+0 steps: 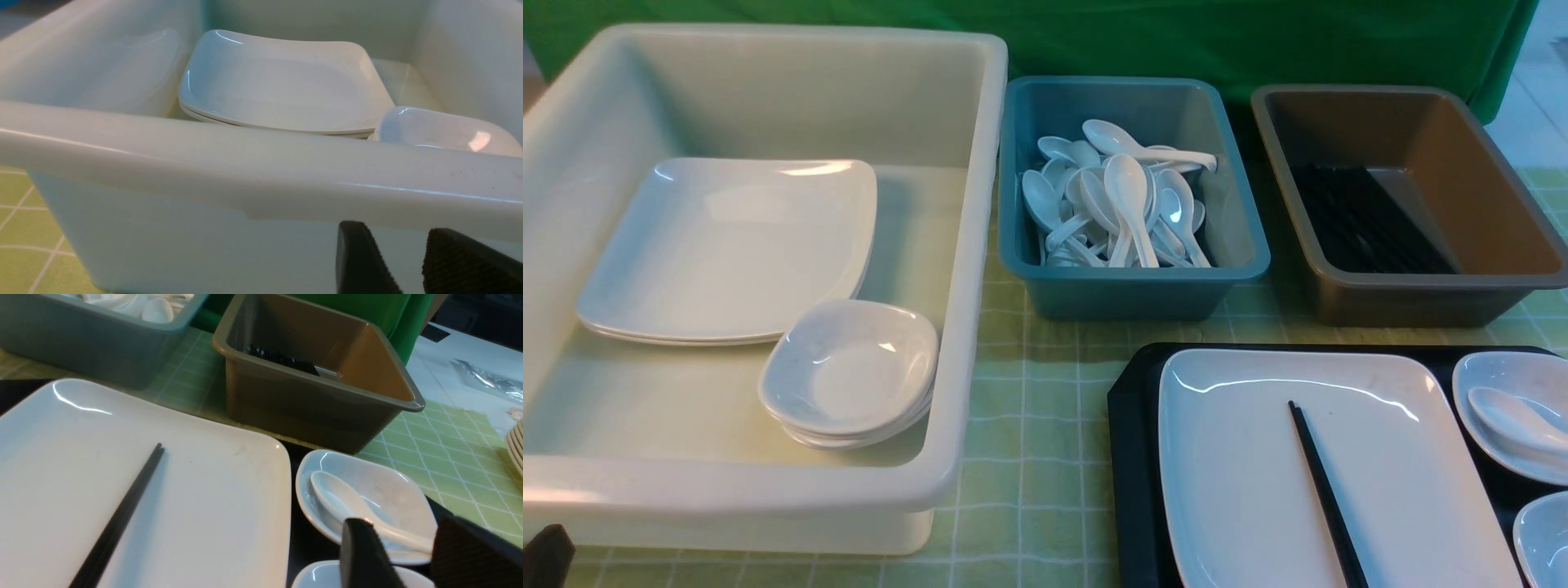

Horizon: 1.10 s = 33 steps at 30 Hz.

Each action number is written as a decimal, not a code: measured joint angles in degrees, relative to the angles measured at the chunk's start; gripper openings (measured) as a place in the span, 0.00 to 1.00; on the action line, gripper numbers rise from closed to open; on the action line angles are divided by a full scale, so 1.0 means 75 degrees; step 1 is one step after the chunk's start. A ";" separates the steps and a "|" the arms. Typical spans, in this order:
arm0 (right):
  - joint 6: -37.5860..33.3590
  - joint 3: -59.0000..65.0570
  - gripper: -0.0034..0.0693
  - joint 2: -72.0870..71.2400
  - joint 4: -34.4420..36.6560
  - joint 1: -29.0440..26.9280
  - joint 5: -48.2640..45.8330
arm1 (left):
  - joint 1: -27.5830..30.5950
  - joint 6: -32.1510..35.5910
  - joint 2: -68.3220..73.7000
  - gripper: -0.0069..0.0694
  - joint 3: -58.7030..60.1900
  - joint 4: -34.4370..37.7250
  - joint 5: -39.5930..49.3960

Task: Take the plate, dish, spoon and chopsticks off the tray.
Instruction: Use the right arm to grab a pair of chopsticks from the plate

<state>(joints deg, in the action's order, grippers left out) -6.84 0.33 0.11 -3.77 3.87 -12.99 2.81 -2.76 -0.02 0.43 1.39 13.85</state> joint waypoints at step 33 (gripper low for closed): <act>0.4570 0.0000 0.39 0.0000 0.1780 0.0000 0.0879 | 0.0000 0.0004 0.0000 0.38 0.0000 0.0000 0.0000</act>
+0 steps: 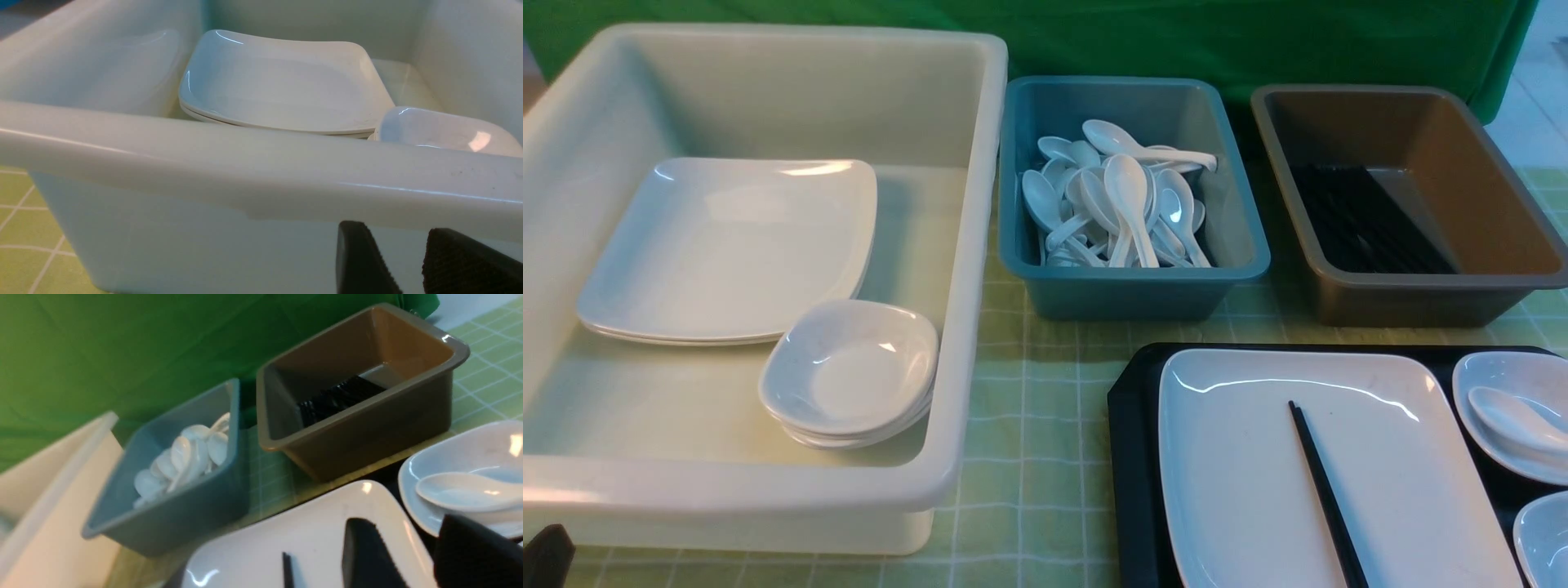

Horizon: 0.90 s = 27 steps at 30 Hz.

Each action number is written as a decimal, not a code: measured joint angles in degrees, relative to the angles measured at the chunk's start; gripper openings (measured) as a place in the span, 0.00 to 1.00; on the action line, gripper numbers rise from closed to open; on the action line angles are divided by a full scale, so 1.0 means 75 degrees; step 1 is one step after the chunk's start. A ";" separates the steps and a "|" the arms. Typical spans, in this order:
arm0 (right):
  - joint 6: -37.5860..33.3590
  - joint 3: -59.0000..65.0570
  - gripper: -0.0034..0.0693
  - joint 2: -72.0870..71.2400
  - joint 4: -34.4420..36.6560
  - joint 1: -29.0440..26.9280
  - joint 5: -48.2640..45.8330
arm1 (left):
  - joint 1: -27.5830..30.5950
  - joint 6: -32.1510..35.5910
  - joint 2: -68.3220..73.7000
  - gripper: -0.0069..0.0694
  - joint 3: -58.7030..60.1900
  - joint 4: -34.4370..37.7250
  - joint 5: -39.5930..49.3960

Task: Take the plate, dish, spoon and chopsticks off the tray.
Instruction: Use the right arm to grab a pair of chopsticks from the plate

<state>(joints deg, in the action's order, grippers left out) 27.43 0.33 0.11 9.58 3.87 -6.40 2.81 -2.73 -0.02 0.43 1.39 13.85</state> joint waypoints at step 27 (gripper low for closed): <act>-0.4627 -0.6280 0.44 0.8401 0.0487 0.0247 -0.6866 | 0.0000 0.0010 0.0000 0.38 0.0000 0.0000 0.0000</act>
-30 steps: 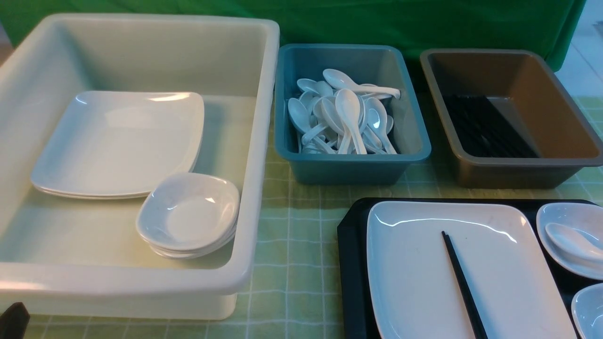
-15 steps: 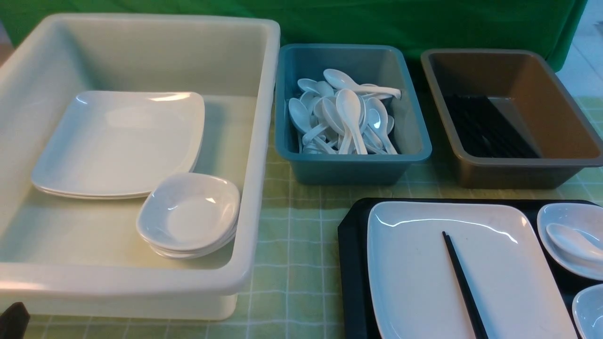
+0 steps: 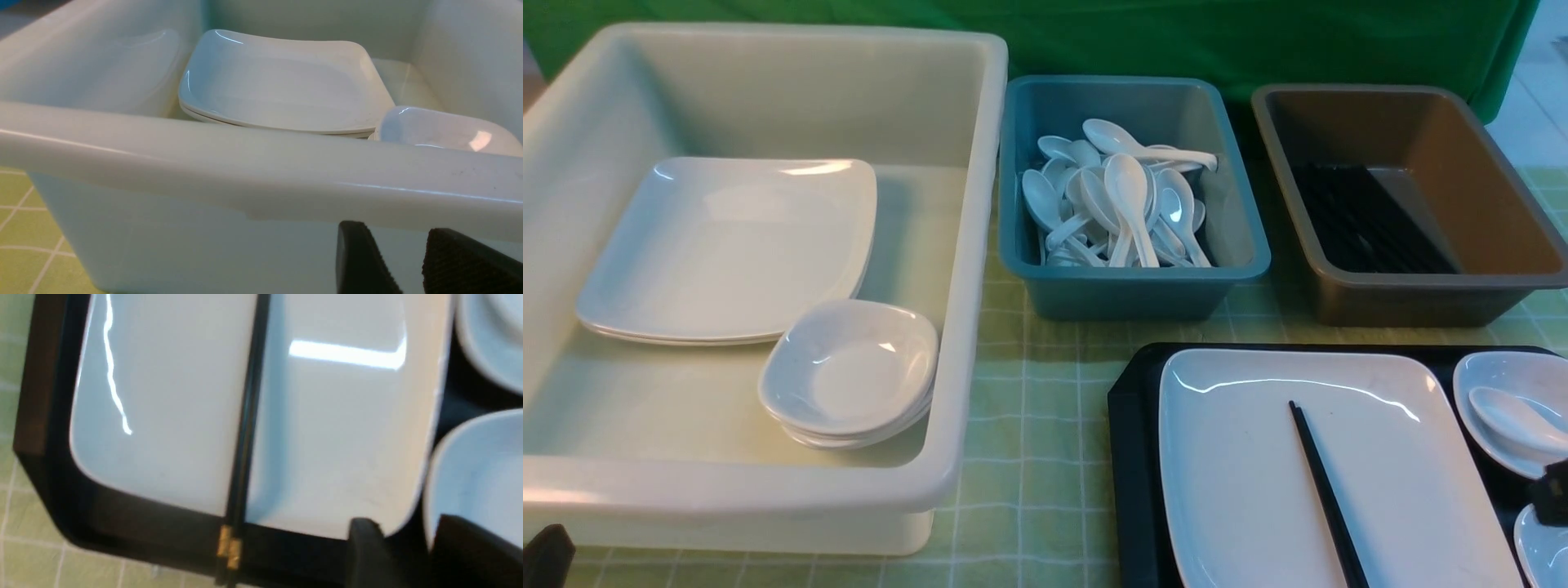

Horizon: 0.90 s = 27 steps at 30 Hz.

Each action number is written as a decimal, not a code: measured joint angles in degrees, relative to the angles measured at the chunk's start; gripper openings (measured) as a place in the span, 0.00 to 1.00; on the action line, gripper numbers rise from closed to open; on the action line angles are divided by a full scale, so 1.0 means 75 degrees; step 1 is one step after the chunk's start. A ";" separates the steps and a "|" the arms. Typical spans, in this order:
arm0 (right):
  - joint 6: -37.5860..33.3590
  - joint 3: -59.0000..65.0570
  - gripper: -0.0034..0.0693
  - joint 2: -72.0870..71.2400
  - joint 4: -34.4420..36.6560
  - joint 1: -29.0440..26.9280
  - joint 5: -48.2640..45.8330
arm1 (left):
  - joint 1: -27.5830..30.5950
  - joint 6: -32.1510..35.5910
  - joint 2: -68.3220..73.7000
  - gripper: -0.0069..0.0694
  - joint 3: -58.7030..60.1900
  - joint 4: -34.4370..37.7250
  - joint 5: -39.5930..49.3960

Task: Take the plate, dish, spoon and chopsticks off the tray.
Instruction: Use the right arm to grab a pair of chopsticks from the plate

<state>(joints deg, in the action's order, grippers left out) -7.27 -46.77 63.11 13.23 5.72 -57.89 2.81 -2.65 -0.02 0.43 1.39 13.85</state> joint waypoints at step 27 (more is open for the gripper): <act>0.2469 -0.0429 0.61 0.4116 -0.1503 0.3062 0.1468 | 0.0000 -0.0007 0.0000 0.38 0.0000 0.0000 0.0000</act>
<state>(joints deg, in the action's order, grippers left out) 11.24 -49.99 93.98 1.96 28.69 -46.88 2.81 -2.71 -0.02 0.43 1.39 13.85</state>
